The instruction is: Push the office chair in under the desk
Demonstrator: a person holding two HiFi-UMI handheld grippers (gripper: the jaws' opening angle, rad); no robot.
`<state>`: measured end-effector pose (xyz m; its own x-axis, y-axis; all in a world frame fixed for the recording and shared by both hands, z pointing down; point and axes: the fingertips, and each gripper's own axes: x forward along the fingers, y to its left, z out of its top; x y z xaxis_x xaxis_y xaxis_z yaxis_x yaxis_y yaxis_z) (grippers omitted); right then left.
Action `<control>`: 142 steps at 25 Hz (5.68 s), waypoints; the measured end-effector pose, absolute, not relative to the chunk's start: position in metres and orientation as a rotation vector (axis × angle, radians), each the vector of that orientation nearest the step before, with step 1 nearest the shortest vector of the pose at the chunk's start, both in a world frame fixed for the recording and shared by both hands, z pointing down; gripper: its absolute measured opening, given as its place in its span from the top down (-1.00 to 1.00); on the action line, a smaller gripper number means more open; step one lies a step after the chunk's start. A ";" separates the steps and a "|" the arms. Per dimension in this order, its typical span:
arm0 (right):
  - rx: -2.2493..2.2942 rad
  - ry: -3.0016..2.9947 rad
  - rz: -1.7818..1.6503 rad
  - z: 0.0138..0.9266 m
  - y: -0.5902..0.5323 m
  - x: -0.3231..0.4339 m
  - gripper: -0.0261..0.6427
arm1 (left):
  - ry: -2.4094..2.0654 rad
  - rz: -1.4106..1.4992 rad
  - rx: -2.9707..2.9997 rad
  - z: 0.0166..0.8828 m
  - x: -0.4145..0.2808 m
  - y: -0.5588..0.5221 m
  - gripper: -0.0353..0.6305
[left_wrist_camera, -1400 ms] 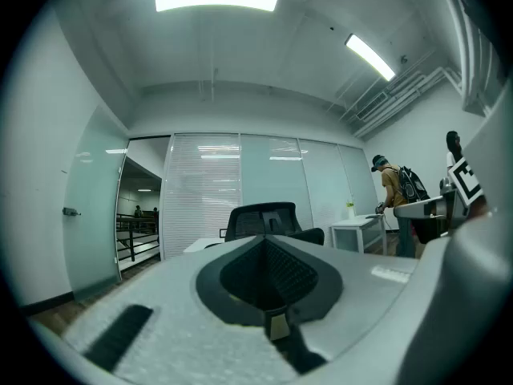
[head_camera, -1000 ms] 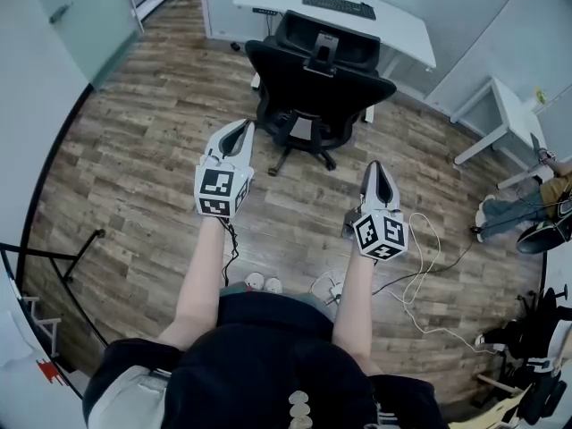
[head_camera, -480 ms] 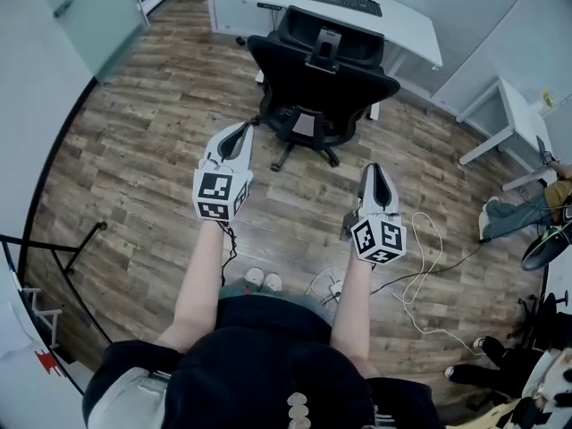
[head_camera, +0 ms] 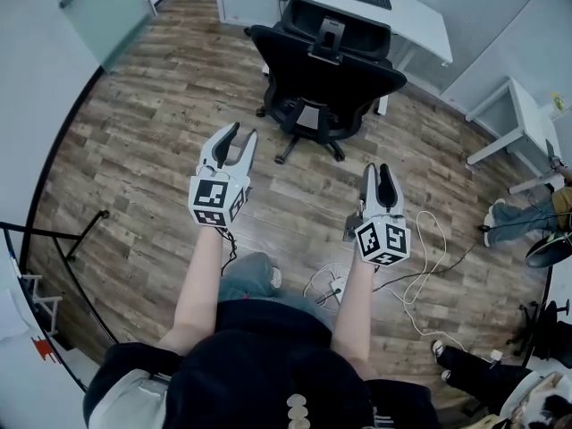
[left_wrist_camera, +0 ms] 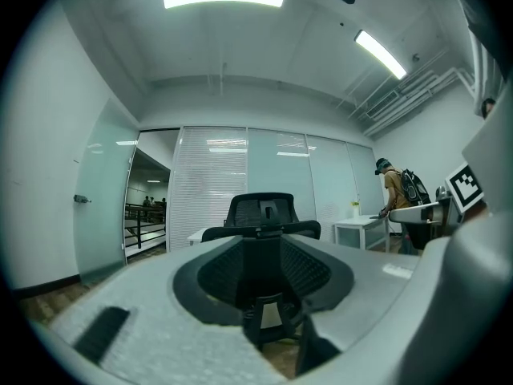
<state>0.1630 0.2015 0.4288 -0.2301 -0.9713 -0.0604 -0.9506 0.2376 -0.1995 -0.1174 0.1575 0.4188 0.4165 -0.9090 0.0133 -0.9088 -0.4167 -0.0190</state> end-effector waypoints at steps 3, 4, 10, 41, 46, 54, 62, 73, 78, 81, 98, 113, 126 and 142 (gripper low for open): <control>-1.822 2.339 -0.193 0.432 0.197 0.163 0.56 | 1.709 -0.033 -2.629 0.419 -0.119 0.156 0.48; -1.818 2.342 -0.195 0.432 0.194 0.163 0.56 | 1.715 -0.030 -2.626 0.418 -0.120 0.155 0.48; -1.811 2.351 -0.199 0.437 0.167 0.163 0.56 | 1.707 -0.046 -2.623 0.424 -0.117 0.130 0.48; -1.944 2.239 -0.117 0.404 -0.100 0.169 0.56 | 1.476 0.000 -2.720 0.391 -0.101 -0.173 0.45; -1.959 2.241 -0.127 0.403 -0.124 0.178 0.56 | 1.447 -0.025 -2.726 0.390 -0.092 -0.200 0.45; -1.898 2.475 -0.070 0.395 -0.150 0.184 0.56 | 1.358 -0.190 -2.724 0.396 -0.079 -0.219 0.43; -1.619 3.086 0.113 0.398 -0.158 0.163 0.53 | 0.956 -0.611 -2.657 0.405 -0.058 -0.215 0.31; -1.162 3.814 0.395 0.451 -0.157 0.143 0.45 | 0.396 -1.262 -2.213 0.470 -0.046 -0.207 0.29; -0.985 4.010 0.461 0.476 -0.161 0.140 0.45 | 0.277 -1.358 -2.066 0.487 -0.042 -0.215 0.44; -0.900 4.081 0.518 0.480 -0.163 0.136 0.47 | 0.200 -1.422 -2.031 0.489 -0.040 -0.215 0.46; -0.724 4.188 0.620 0.489 -0.165 0.132 0.56 | 0.047 -1.564 -1.974 0.494 -0.036 -0.214 0.50; -0.844 4.152 0.596 0.492 -0.166 0.133 0.57 | 0.064 -1.463 -2.027 0.495 -0.034 -0.213 0.50; -0.940 4.090 0.734 0.505 -0.180 0.139 0.57 | 0.153 -1.465 -2.014 0.511 -0.029 -0.228 0.50; -0.890 4.039 0.540 0.497 -0.344 0.186 0.57 | 0.136 -1.480 -2.060 0.503 0.021 -0.403 0.50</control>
